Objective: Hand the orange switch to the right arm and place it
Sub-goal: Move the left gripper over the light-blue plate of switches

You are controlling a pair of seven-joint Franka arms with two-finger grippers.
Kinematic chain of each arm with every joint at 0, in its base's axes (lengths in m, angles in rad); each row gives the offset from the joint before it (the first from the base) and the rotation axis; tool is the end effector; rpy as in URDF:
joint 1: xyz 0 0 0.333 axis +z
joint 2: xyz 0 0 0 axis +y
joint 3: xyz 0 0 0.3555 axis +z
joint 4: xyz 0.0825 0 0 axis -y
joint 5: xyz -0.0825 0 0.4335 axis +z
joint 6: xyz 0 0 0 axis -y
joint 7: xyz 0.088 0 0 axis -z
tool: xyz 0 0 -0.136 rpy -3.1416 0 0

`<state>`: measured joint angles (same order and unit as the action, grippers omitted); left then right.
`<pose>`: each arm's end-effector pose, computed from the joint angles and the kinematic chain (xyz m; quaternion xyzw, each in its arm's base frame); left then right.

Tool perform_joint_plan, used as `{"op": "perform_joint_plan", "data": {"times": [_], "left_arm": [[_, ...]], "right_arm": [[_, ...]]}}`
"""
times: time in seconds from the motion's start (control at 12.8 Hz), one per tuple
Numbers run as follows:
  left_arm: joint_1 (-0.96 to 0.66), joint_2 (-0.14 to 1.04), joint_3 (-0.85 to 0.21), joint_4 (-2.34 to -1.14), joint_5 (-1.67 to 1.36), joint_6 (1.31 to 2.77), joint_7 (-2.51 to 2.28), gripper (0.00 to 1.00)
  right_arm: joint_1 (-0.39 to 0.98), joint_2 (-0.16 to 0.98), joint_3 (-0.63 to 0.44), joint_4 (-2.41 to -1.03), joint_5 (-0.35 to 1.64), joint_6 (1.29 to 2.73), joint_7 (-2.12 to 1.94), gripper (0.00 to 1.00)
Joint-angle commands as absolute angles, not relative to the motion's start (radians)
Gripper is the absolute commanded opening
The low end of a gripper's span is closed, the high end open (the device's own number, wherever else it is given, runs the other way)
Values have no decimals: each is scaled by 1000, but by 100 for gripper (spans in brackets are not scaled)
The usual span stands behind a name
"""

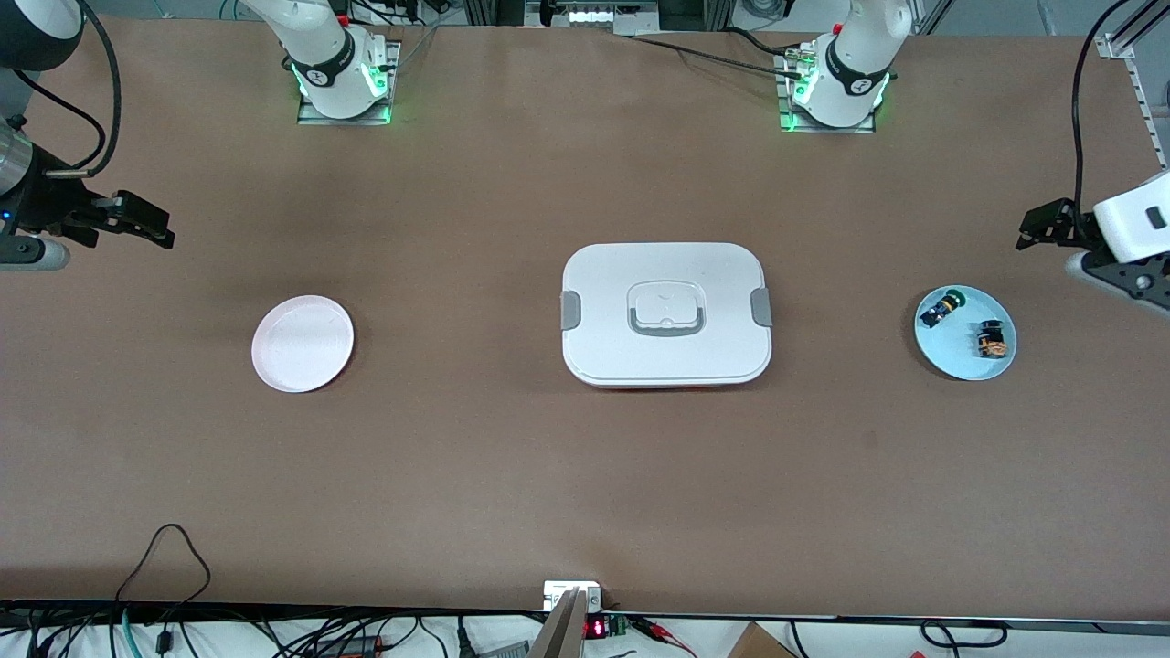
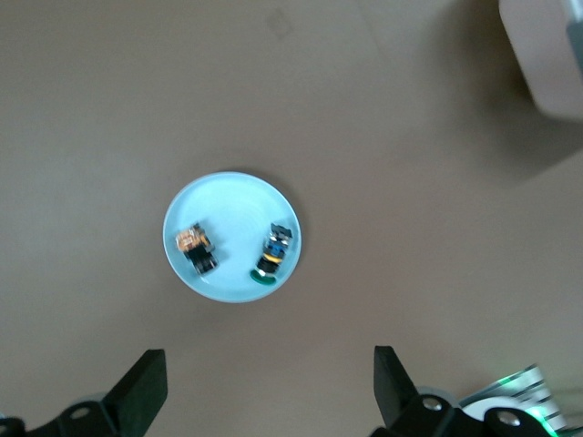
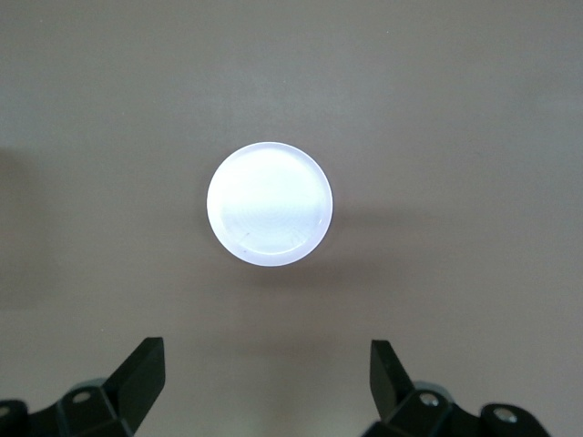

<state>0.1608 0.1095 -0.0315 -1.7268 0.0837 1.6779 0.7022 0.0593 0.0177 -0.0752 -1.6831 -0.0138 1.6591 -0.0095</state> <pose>0.6197 0.0919 0.4955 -0.9533 0.2889 0.0882 0.0041 0.6115 -0.0112 0.5731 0.9998 -0.0025 -0.0209 0.0073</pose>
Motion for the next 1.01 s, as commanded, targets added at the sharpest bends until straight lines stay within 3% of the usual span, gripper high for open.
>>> {"op": "perform_joint_plan", "data": {"times": [0.0, 0.55, 0.94], "left_arm": [[187, 136, -37, -1772, 107, 1736, 923, 100], [242, 253, -37, -1859, 107, 1909, 1418, 100], [379, 437, -61, -1859, 104, 2115, 1776, 100]], "right_arm": [[63, 14, -75, -1671, -17, 1623, -21, 100], [69, 18, -75, -1671, -17, 1615, -20, 100], [87, 29, -75, -1671, -41, 1615, -20, 100]]}}
